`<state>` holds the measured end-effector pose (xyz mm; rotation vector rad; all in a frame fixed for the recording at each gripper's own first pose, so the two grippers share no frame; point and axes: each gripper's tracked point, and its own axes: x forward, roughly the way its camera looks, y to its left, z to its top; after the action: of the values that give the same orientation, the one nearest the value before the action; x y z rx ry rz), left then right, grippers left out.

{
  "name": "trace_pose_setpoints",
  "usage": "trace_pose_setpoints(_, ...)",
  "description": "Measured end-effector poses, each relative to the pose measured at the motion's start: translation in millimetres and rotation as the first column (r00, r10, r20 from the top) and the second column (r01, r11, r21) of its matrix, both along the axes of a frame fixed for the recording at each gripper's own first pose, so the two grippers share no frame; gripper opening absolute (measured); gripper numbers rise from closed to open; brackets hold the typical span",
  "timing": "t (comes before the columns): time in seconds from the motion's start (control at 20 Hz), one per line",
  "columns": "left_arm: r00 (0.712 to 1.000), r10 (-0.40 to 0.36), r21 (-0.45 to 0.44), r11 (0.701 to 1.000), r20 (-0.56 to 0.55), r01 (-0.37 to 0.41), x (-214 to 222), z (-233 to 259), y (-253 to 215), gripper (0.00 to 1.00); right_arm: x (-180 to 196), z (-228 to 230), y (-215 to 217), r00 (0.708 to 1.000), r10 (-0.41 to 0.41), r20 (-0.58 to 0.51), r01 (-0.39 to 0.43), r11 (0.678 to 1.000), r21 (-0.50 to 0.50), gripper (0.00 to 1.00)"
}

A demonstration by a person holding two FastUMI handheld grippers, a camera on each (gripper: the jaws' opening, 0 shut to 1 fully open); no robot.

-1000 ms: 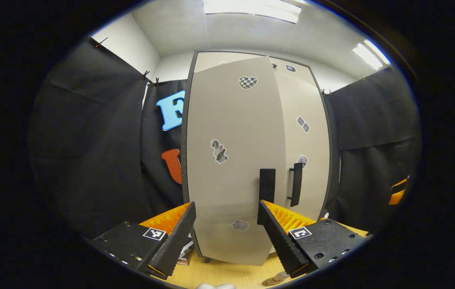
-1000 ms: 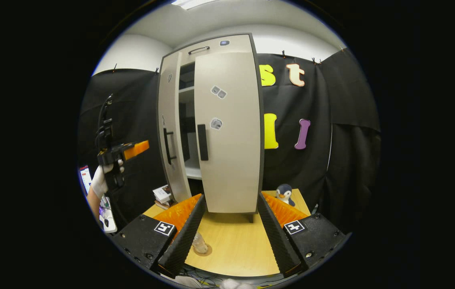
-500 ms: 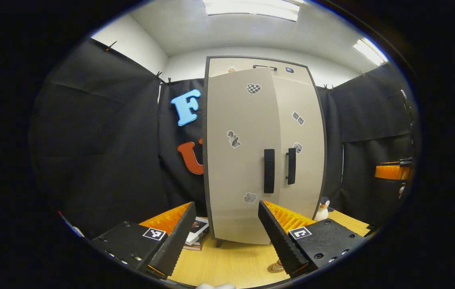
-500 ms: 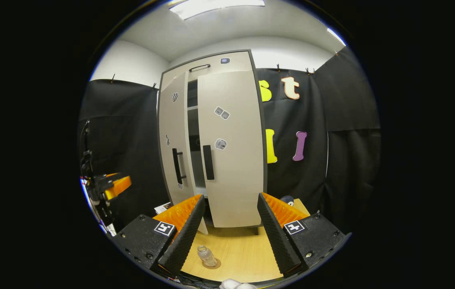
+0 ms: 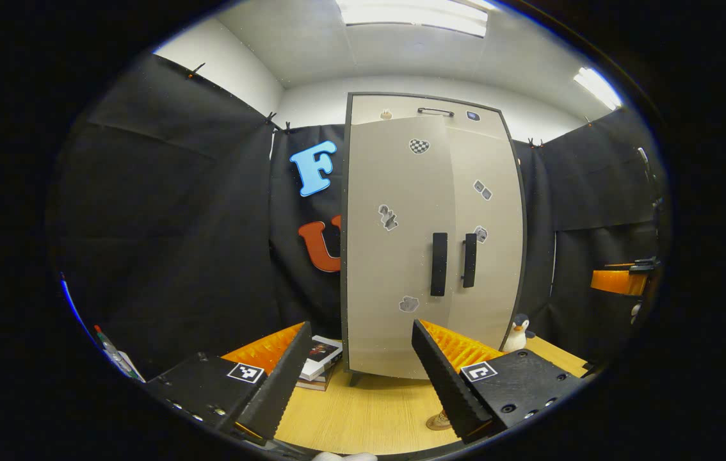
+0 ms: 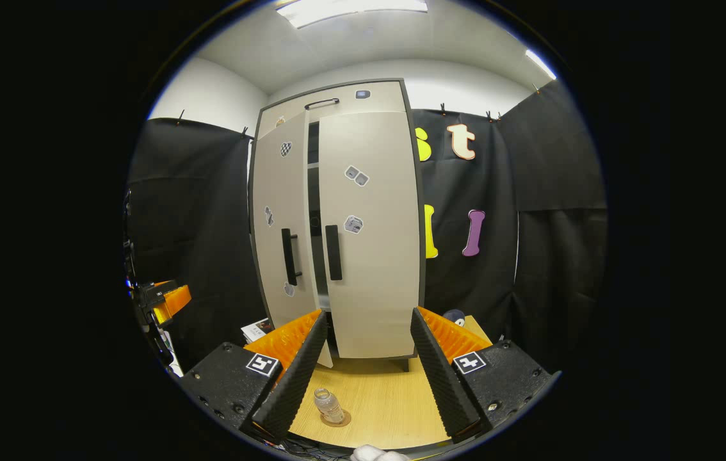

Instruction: Grasp the bottle in the cabinet with the left hand and place it on the coaster, then close the right door with the right hand and the left door with the left hand.

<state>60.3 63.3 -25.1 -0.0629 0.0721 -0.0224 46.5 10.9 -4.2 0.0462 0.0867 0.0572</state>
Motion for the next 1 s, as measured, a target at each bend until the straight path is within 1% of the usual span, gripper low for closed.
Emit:
trace_pose_setpoints(0.25, 1.0, -0.029, 0.0, 1.0, 0.008, 0.029, 0.5, 5.8, -8.8, 0.95, -7.3, 9.0, -7.4, 0.999, -0.03, 0.024, 0.03, 0.999, -0.018, 0.81)
trace_pose_setpoints(0.5, 0.998, -0.055, 0.013, 0.998, 0.002, 0.055, 0.2, 3.3, -20.6, 0.95, -9.6, 4.4, -13.6, 0.998, -0.051, 0.022, 0.052, 0.998, -0.028, 0.81)
trace_pose_setpoints(0.65, 0.998, -0.062, 0.019, 0.998, -0.003, 0.062, -2.1, 2.9, -24.8, 0.94, -11.6, 2.3, -16.9, 0.998, -0.06, 0.021, 0.06, 0.998, -0.017, 0.81)
trace_pose_setpoints(0.7, 0.998, -0.065, 0.021, 0.998, -0.003, 0.065, -2.9, 2.2, -26.5, 0.96, -12.1, 2.0, -17.3, 0.998, -0.06, 0.021, 0.061, 0.998, -0.013, 0.81)
trace_pose_setpoints(0.85, 0.998, -0.061, 0.038, 0.997, -0.001, 0.061, -5.3, 3.6, -24.5, 0.96, -10.5, 3.9, -17.5, 0.998, -0.062, 0.028, 0.062, 0.998, -0.007, 0.81)
trace_pose_setpoints(1.0, 0.998, -0.059, 0.032, 0.998, -0.003, 0.059, -5.7, 4.0, -23.2, 0.96, -8.7, 3.4, -14.3, 0.998, -0.059, 0.031, 0.059, 0.998, -0.004, 0.81)
